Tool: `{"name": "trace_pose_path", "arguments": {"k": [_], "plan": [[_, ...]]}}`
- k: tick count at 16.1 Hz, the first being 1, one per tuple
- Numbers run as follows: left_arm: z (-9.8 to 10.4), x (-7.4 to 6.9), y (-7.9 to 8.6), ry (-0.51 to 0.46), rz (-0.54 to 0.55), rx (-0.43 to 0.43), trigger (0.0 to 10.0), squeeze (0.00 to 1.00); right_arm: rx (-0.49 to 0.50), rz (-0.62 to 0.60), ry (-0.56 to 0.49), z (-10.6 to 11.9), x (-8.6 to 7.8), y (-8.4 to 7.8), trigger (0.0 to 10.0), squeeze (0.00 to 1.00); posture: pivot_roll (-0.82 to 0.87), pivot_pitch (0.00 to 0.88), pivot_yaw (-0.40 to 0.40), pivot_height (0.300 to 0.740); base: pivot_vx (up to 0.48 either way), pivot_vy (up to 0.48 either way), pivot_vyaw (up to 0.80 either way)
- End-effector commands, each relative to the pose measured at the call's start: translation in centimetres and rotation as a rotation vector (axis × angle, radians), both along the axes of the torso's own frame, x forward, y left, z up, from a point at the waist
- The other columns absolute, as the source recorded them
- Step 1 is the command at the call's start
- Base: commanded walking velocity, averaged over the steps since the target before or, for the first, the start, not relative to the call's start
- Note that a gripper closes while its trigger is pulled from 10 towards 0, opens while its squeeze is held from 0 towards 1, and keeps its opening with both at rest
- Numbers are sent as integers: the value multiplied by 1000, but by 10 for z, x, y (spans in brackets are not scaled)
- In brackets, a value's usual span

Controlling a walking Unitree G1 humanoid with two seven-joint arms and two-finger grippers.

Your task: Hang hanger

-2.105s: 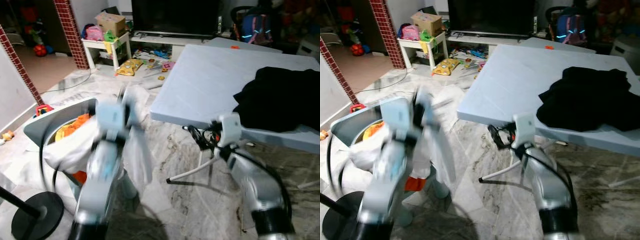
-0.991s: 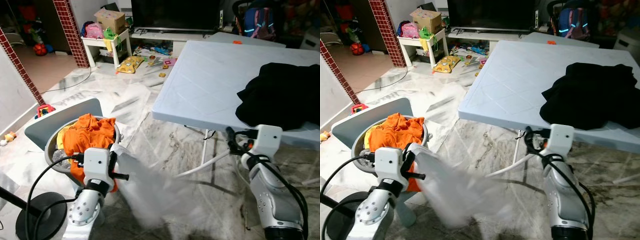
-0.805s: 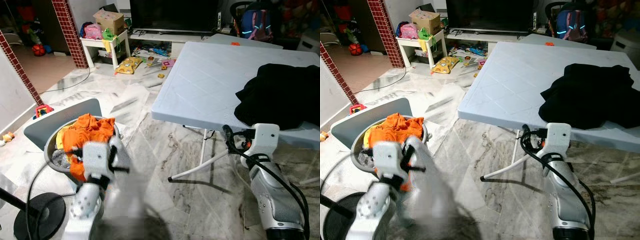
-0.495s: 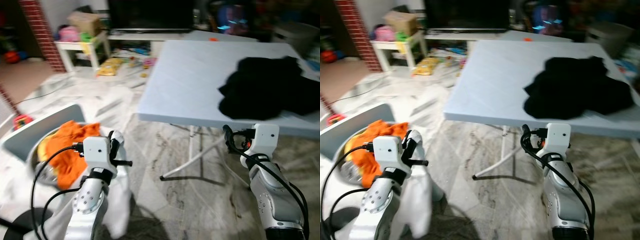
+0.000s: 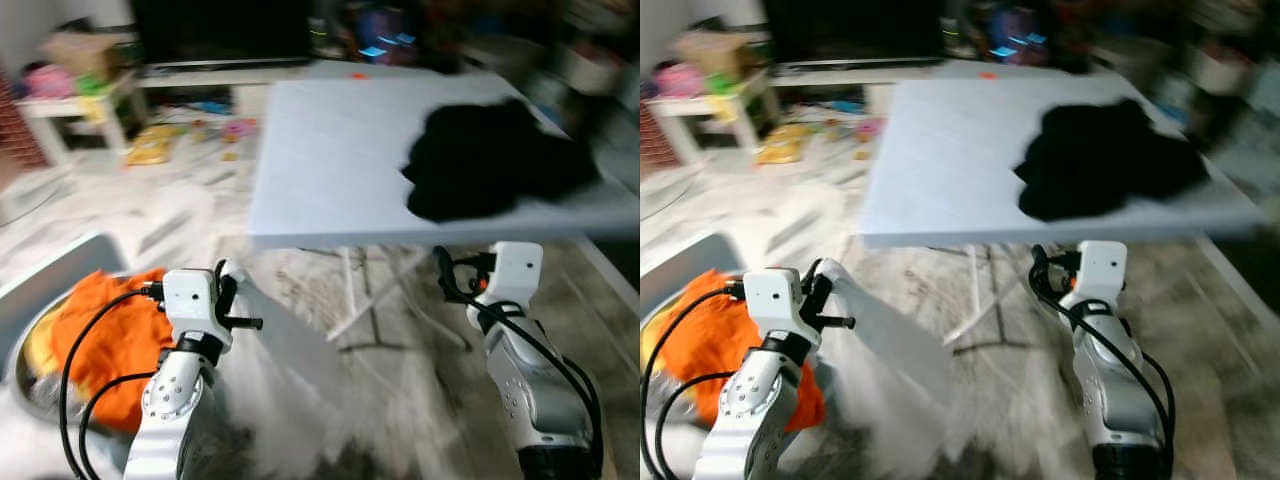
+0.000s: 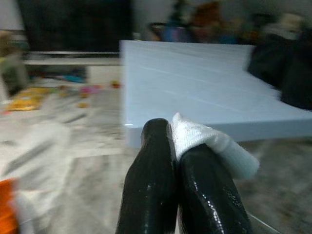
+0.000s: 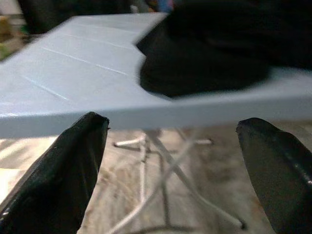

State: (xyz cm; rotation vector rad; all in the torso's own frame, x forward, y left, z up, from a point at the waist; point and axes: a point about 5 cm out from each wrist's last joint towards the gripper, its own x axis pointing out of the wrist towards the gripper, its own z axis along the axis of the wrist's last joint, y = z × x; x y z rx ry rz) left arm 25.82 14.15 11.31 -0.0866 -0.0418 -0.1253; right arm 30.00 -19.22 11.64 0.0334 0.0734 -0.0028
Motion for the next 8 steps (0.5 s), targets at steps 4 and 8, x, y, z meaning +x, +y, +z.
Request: {"name": "trace_pose_path", "arguments": {"k": [4,8], "plan": [[8,6,-8,-35,-31,-8,10000,0,-8,-15,5,-1,1,-3,10000,0,-115,0,39,740,0,315,-800],[8,8,-10,-37,-48,5,10000,0,-13,-13,0,-1,4,-1,10000,0,-108,0,42,740,0,316,-800]]}}
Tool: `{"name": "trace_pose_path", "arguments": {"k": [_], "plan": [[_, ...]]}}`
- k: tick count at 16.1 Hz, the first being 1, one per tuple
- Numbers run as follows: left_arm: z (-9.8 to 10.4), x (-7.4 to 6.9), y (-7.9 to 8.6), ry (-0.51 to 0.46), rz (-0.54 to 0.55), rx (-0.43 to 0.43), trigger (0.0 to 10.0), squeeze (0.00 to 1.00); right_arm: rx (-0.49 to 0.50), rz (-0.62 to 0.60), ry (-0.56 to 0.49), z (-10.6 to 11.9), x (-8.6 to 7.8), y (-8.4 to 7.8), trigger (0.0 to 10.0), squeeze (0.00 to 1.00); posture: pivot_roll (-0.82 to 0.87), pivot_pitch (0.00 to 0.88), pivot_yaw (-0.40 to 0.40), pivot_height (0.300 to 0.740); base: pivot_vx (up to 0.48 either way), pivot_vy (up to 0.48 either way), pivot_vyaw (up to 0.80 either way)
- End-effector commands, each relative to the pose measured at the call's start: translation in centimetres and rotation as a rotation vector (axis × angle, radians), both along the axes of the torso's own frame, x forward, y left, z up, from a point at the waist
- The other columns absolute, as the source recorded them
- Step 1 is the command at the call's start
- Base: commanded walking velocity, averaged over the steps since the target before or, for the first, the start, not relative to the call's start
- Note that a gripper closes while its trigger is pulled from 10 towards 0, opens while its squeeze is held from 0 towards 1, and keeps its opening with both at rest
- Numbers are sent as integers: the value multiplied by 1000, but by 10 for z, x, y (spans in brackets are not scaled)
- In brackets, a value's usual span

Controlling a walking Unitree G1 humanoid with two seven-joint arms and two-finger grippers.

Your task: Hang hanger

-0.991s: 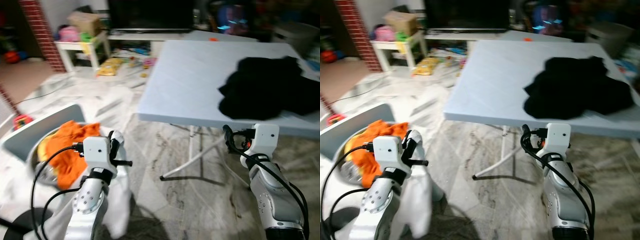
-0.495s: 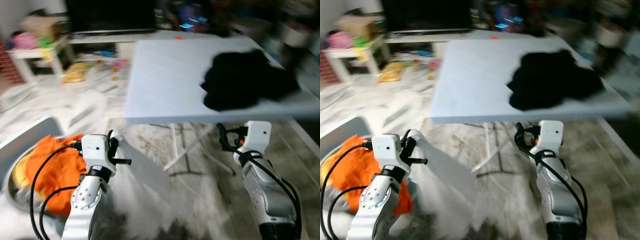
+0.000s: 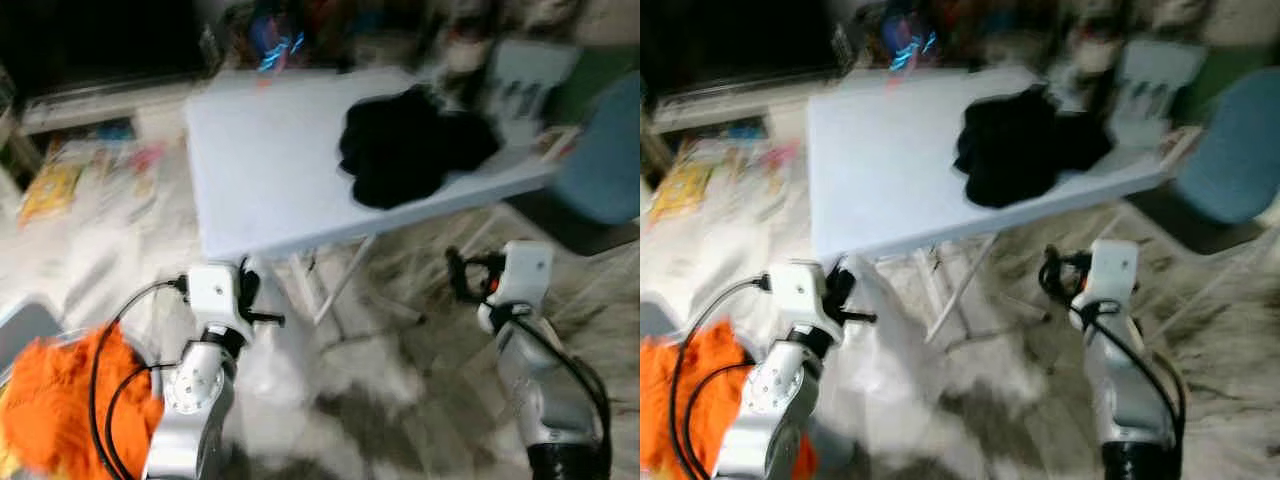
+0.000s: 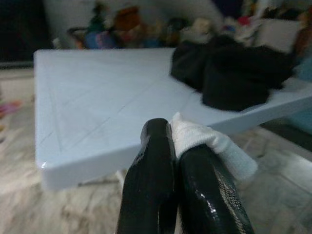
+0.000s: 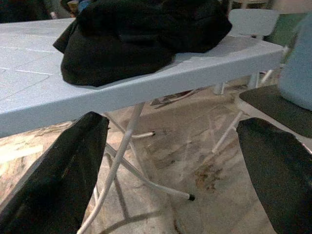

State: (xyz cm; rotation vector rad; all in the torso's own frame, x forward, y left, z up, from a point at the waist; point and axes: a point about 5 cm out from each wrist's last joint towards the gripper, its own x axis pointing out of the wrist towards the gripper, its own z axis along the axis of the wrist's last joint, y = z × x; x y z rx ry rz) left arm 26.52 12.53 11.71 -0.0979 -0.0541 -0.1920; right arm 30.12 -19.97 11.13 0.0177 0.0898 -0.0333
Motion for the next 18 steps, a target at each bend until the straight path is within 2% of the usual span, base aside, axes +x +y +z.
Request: {"name": "trace_pose_path", "arguments": {"k": [1,4,7,10,12,16,18], "plan": [[5,2,7,-25,16,20,10000,0,3,19,-18,4,3,8,10000,0,-106,0,43,740,0,319,-800],[7,5,9,-30,22,22,10000,0,12,18,-31,7,6,9,10000,0,-101,0,49,740,0,191,-800],[10,5,6,-52,3,30,10000,0,21,13,-42,9,7,9,10000,0,-88,0,45,740,0,0,-321],[4,0,6,-38,11,-11,10000,0,-3,25,-24,8,5,9,10000,0,-100,0,27,740,0,0,-485],[10,-1,0,-52,-13,-21,10000,0,-11,24,-23,8,3,9,10000,0,-90,0,19,740,0,0,-800],[18,0,0,-66,-8,-30,10000,0,-3,-1,12,-5,-7,9,10000,0,-82,0,31,740,243,0,-800],[21,2,-1,-75,-8,-40,10000,0,-2,1,15,-6,-7,8,10000,0,-87,0,34,740,242,0,-800]]}}
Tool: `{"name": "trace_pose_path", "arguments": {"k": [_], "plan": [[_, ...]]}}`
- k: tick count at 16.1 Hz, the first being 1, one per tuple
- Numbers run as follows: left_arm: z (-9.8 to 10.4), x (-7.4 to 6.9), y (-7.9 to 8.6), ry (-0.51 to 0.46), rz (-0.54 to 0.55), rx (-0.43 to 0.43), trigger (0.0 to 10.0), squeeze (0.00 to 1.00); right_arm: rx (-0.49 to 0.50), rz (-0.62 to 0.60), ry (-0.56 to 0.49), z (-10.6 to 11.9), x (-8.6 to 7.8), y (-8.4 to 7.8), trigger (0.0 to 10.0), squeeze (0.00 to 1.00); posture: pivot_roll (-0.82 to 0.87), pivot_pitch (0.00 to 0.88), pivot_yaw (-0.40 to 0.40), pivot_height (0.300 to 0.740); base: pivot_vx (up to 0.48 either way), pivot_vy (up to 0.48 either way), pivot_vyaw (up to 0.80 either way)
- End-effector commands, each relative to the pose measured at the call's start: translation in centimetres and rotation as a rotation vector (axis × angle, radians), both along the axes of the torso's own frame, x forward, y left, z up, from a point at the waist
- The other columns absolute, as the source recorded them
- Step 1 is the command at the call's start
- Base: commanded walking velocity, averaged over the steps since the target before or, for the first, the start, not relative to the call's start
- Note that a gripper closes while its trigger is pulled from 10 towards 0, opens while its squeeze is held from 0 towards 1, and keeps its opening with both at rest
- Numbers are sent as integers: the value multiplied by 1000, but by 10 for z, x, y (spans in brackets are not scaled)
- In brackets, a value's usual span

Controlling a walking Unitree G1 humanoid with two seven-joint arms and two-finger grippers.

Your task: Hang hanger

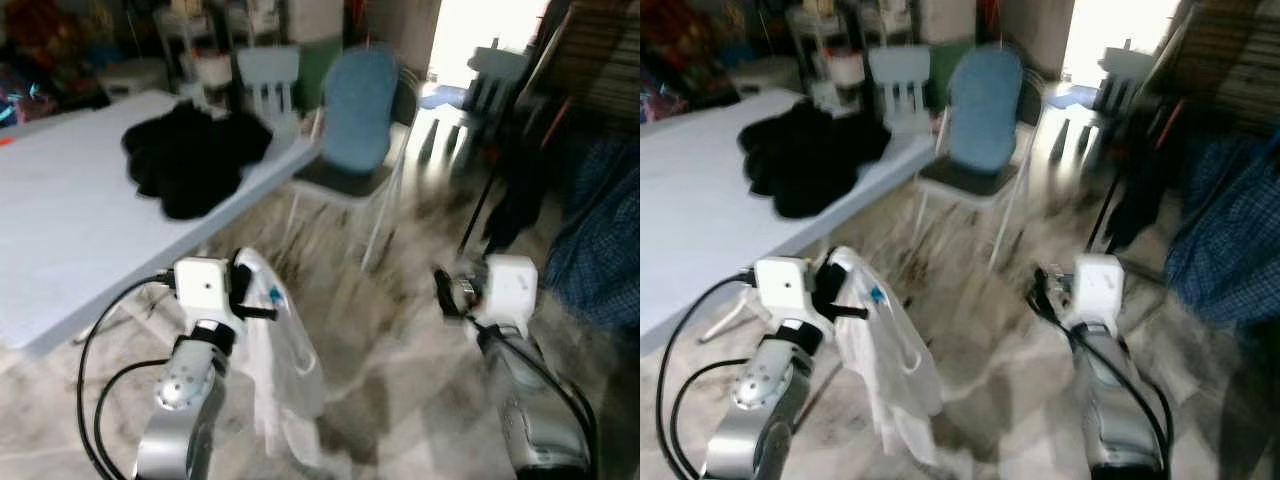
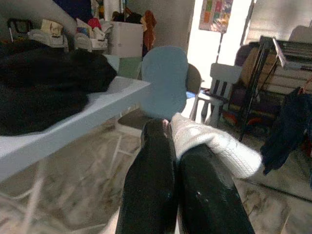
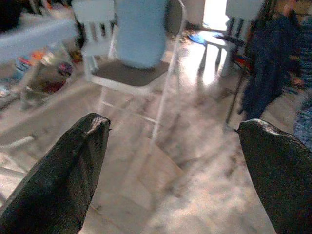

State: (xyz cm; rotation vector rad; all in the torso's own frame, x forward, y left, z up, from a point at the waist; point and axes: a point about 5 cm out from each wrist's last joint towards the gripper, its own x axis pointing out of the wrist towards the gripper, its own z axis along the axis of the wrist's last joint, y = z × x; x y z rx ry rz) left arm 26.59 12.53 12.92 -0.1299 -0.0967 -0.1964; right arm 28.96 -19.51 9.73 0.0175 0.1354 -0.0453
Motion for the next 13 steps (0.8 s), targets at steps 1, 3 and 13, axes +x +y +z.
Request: {"name": "trace_pose_path", "arguments": {"k": [1,3,13], "plan": [[9,4,-2,-36,-1,-8,10000,0,-2,12,-26,7,7,3,10000,0,-92,0,41,740,0,0,-800],[8,6,-2,-31,0,-8,10000,0,-2,10,-31,8,10,2,10000,0,-94,0,47,740,240,0,-800],[7,11,0,-7,-4,-7,10000,0,-7,27,-54,12,14,8,10000,0,-104,0,60,740,0,313,-583]]}}
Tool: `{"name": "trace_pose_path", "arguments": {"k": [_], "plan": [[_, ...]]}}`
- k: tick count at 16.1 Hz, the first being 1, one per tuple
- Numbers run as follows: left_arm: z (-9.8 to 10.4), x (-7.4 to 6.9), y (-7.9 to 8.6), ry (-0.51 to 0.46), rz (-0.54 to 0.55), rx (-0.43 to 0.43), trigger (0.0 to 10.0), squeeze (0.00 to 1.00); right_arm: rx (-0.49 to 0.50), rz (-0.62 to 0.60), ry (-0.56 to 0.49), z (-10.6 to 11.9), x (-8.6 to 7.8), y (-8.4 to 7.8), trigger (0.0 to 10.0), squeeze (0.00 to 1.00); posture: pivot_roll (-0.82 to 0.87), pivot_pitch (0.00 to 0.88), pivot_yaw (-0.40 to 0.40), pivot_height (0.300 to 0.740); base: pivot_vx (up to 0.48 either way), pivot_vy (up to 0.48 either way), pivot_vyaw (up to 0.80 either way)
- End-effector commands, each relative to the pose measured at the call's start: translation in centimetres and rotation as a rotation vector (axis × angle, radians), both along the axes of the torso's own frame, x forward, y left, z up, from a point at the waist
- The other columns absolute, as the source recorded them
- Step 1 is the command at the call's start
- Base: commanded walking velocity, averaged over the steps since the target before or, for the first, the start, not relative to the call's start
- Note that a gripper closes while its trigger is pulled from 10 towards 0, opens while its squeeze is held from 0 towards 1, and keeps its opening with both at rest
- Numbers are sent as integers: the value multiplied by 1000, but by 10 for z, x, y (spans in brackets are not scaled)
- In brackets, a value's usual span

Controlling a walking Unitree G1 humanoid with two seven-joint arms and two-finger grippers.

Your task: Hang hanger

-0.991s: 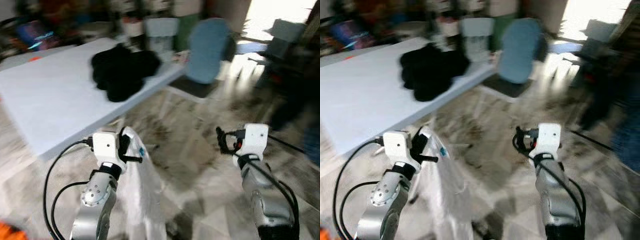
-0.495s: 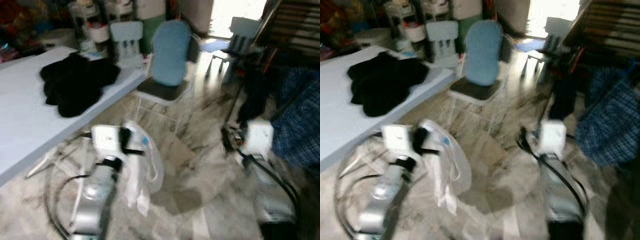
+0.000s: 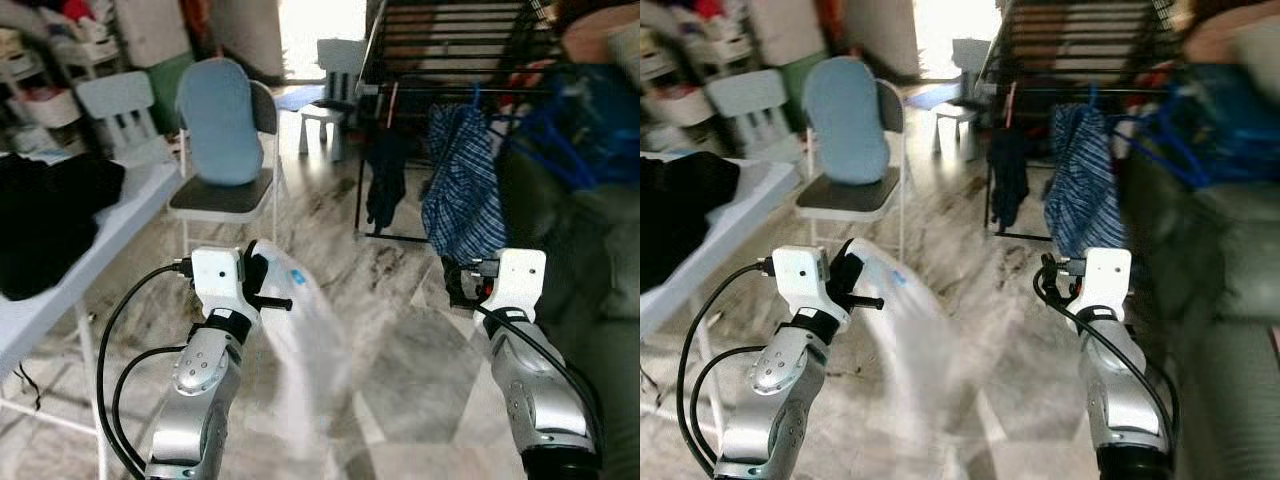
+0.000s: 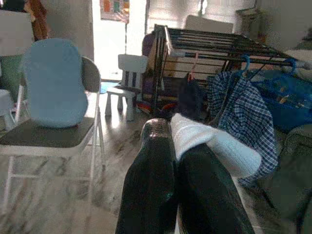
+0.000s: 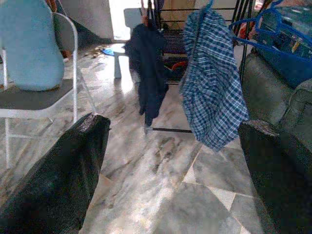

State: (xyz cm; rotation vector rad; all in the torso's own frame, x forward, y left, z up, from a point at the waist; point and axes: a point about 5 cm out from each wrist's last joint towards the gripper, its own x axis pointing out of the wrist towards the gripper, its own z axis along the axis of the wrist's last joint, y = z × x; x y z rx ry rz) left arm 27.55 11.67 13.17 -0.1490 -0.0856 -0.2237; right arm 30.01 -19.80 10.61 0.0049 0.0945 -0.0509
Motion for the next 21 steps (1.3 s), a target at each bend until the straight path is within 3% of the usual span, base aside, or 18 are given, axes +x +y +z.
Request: {"name": "trace_pose_path", "arguments": {"k": [1,5,9,14,21], "plan": [[4,2,8,-15,21,10,10000,0,3,30,-15,4,4,11,10000,0,-105,0,62,740,0,476,0],[3,3,4,-9,2,17,10000,0,-1,29,-18,4,5,11,10000,0,-108,0,62,740,0,474,0],[5,0,-5,-37,-65,4,10000,0,-8,31,-24,6,8,13,10000,0,-107,0,63,740,0,0,-330],[3,-2,-4,-35,-77,1,10000,0,-14,43,-20,4,5,15,10000,0,-109,0,67,740,369,0,-748],[-1,-1,-6,-5,-80,-1,10000,0,-23,50,-12,2,3,16,10000,0,-119,0,67,740,325,307,0]]}}
